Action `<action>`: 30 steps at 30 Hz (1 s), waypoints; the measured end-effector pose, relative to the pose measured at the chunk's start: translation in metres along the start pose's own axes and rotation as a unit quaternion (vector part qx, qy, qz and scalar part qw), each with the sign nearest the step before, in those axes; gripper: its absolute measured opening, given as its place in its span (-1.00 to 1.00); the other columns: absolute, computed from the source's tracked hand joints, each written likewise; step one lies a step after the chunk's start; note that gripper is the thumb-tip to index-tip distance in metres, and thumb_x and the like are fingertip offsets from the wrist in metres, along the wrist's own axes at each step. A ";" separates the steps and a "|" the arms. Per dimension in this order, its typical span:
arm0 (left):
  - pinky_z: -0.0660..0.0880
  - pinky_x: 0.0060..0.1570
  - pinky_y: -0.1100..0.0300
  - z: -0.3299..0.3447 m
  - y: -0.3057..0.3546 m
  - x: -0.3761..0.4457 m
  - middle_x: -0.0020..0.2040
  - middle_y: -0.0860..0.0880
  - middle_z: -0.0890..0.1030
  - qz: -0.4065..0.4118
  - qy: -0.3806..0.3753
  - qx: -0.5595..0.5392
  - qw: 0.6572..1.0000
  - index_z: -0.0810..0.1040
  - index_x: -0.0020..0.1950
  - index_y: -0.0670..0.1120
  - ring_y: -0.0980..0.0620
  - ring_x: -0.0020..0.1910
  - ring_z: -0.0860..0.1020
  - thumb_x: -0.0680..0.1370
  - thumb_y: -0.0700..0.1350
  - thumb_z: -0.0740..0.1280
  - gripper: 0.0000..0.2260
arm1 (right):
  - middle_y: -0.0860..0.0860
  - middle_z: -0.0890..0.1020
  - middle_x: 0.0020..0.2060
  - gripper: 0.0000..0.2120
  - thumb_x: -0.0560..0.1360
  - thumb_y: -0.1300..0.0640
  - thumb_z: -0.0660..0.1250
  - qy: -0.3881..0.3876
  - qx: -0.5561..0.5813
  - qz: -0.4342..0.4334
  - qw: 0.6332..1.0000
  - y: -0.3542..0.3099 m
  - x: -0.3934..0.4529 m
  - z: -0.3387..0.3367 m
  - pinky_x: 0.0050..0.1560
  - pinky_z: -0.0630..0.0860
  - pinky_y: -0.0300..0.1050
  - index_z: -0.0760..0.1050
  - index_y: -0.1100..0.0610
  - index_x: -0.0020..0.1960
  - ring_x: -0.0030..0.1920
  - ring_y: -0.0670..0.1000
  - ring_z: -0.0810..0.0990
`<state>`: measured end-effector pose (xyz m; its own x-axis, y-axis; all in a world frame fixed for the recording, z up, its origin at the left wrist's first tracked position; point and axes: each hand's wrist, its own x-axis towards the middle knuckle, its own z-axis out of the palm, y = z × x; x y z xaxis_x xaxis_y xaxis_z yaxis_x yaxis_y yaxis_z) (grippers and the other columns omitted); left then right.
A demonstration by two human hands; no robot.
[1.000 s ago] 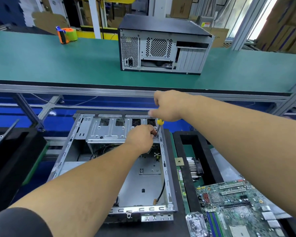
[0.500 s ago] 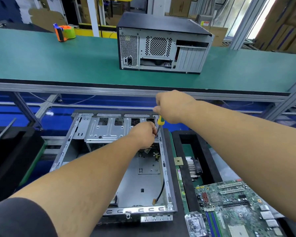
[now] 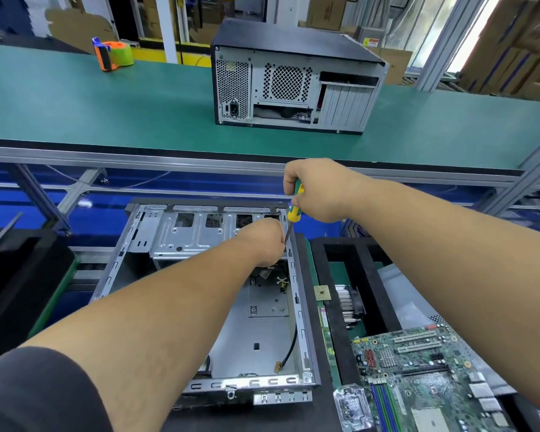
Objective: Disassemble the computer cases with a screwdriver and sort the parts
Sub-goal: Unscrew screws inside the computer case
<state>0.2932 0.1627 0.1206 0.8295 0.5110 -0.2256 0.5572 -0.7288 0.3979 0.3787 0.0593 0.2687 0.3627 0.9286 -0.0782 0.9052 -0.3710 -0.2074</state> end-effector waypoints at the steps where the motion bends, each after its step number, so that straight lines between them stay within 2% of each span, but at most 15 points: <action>1: 0.63 0.01 -0.02 0.000 0.001 -0.001 -0.01 -0.09 0.65 -0.002 0.000 0.003 1.000 0.57 0.05 -0.11 -0.13 -0.02 0.63 0.61 -0.14 0.30 -0.91 | -0.13 0.50 -0.18 -0.83 0.56 0.23 0.34 0.002 0.002 0.000 1.000 0.000 -0.001 -0.003 -0.40 0.31 -0.16 0.50 -0.04 0.00 -0.24 -0.11 0.47; 4: 0.62 -0.02 -0.01 0.000 0.002 -0.001 -0.02 -0.10 0.65 -0.012 0.002 -0.003 1.000 0.56 0.06 -0.12 -0.13 -0.04 0.63 0.61 -0.14 0.28 -0.90 | -0.12 0.51 -0.20 -0.81 0.55 0.25 0.33 0.021 0.014 0.004 1.000 0.001 -0.002 -0.011 -0.42 0.34 -0.15 0.50 -0.05 -0.04 -0.28 -0.09 0.49; 8: 0.65 0.03 -0.05 -0.001 0.003 -0.001 0.00 -0.14 0.68 -0.032 -0.003 -0.034 0.999 0.58 0.08 -0.15 -0.13 -0.05 0.64 0.59 -0.18 0.27 -0.87 | -0.11 0.53 -0.24 -0.82 0.53 0.26 0.33 0.023 0.028 0.013 0.999 0.001 -0.004 -0.012 -0.45 0.30 -0.22 0.51 -0.03 -0.03 -0.32 -0.11 0.49; 10: 0.65 0.03 -0.06 -0.003 0.004 0.000 0.03 -0.17 0.69 -0.040 -0.010 -0.041 0.998 0.60 0.10 -0.17 -0.11 -0.12 0.60 0.57 -0.22 0.26 -0.83 | -0.12 0.52 -0.26 -0.81 0.53 0.27 0.32 0.022 0.027 0.021 0.999 0.001 -0.005 -0.008 -0.47 0.28 -0.24 0.52 -0.01 -0.02 -0.33 -0.12 0.47; 14: 0.64 -0.07 -0.04 -0.005 0.005 0.000 -0.08 -0.15 0.65 -0.049 -0.011 -0.051 0.997 0.61 0.13 -0.21 -0.10 -0.21 0.51 0.55 -0.25 0.26 -0.79 | -0.09 0.55 -0.25 -0.78 0.52 0.29 0.30 0.019 0.038 0.032 0.999 0.001 -0.007 -0.004 -0.45 0.32 -0.21 0.50 -0.03 -0.03 -0.30 -0.08 0.51; 18: 0.60 -0.13 0.00 -0.006 0.005 -0.004 -0.04 -0.19 0.68 -0.041 0.007 -0.054 0.998 0.64 0.12 -0.25 -0.12 -0.17 0.56 0.58 -0.27 0.22 -0.77 | -0.09 0.54 -0.26 -0.78 0.51 0.29 0.32 0.020 0.041 0.034 0.998 0.003 -0.007 -0.001 -0.47 0.30 -0.23 0.49 -0.04 -0.04 -0.32 -0.08 0.50; 22: 0.66 0.00 -0.06 -0.008 -0.002 -0.008 0.01 -0.21 0.71 -0.045 0.007 -0.077 0.996 0.66 0.05 -0.23 -0.19 0.01 0.67 0.60 -0.25 0.26 -0.82 | -0.10 0.54 -0.24 -0.78 0.52 0.28 0.33 0.022 0.043 0.038 0.998 0.005 -0.006 0.002 -0.54 0.30 -0.28 0.49 -0.06 -0.05 -0.33 -0.08 0.49; 25: 0.66 -0.09 0.01 -0.012 -0.009 -0.009 -0.05 -0.17 0.71 -0.053 0.026 -0.120 0.991 0.66 -0.06 -0.18 -0.15 -0.08 0.66 0.56 -0.28 0.29 -0.85 | -0.10 0.53 -0.22 -0.77 0.51 0.28 0.35 0.022 0.058 0.034 0.998 0.005 -0.005 0.007 -0.65 0.23 -0.39 0.49 -0.05 -0.05 -0.34 -0.09 0.47; 28: 0.56 -0.20 0.11 -0.013 -0.016 -0.009 -0.10 -0.16 0.68 -0.068 0.052 -0.168 0.982 0.65 0.00 -0.23 -0.07 -0.20 0.57 0.57 -0.27 0.28 -0.85 | -0.11 0.53 -0.20 -0.79 0.52 0.27 0.35 0.026 0.055 0.026 0.998 0.001 -0.004 0.013 -0.59 0.27 -0.36 0.49 -0.04 -0.04 -0.31 -0.10 0.47; 30: 0.53 -0.24 0.13 -0.012 -0.022 -0.009 -0.15 -0.14 0.64 -0.075 0.067 -0.200 0.975 0.64 0.01 -0.25 -0.05 -0.23 0.53 0.57 -0.26 0.28 -0.85 | -0.11 0.53 -0.18 -0.80 0.52 0.27 0.35 0.028 0.049 0.025 0.998 -0.001 -0.002 0.016 -0.47 0.31 -0.24 0.49 -0.04 -0.03 -0.28 -0.10 0.48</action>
<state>0.2732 0.1794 0.1247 0.7128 0.6723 -0.1997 0.5892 -0.4196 0.6905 0.3733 0.0581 0.2537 0.4206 0.9065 -0.0367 0.8607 -0.4115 -0.2997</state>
